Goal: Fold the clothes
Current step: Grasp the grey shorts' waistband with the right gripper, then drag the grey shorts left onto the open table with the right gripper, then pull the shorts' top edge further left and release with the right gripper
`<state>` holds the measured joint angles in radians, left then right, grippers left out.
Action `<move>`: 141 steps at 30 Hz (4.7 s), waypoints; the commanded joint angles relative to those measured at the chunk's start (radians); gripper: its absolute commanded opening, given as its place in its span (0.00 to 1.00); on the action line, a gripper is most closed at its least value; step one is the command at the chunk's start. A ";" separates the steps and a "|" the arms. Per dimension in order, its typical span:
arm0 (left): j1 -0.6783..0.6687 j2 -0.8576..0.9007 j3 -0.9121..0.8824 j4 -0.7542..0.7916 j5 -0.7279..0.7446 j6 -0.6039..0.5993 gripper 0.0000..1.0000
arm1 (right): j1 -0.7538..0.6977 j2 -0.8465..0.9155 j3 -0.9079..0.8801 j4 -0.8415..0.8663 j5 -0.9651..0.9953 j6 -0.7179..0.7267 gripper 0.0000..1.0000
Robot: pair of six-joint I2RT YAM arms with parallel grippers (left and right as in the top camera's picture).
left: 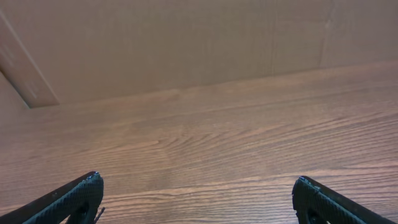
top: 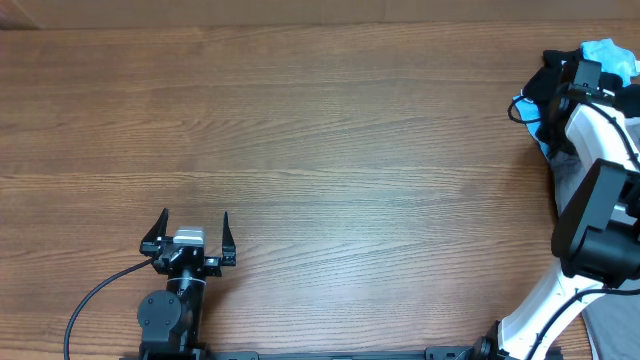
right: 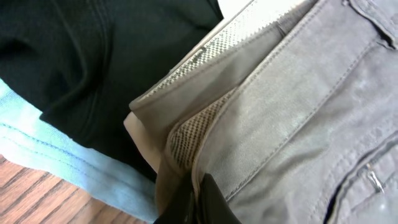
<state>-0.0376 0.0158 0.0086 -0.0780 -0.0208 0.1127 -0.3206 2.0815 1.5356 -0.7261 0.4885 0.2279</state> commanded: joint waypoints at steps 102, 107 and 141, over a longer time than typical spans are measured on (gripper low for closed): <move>0.006 -0.010 -0.004 0.004 -0.012 0.021 1.00 | 0.274 -0.004 0.172 0.001 -0.674 -0.237 0.94; 0.006 -0.010 -0.004 0.004 -0.012 0.021 1.00 | 0.275 0.081 0.172 0.001 -0.687 -0.237 0.86; 0.006 -0.010 -0.004 0.004 -0.012 0.021 1.00 | 0.480 0.174 0.208 0.037 -0.937 -0.202 0.04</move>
<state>-0.0376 0.0158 0.0086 -0.0780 -0.0208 0.1127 0.1047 2.2528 1.6974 -0.7067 -0.3927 0.0017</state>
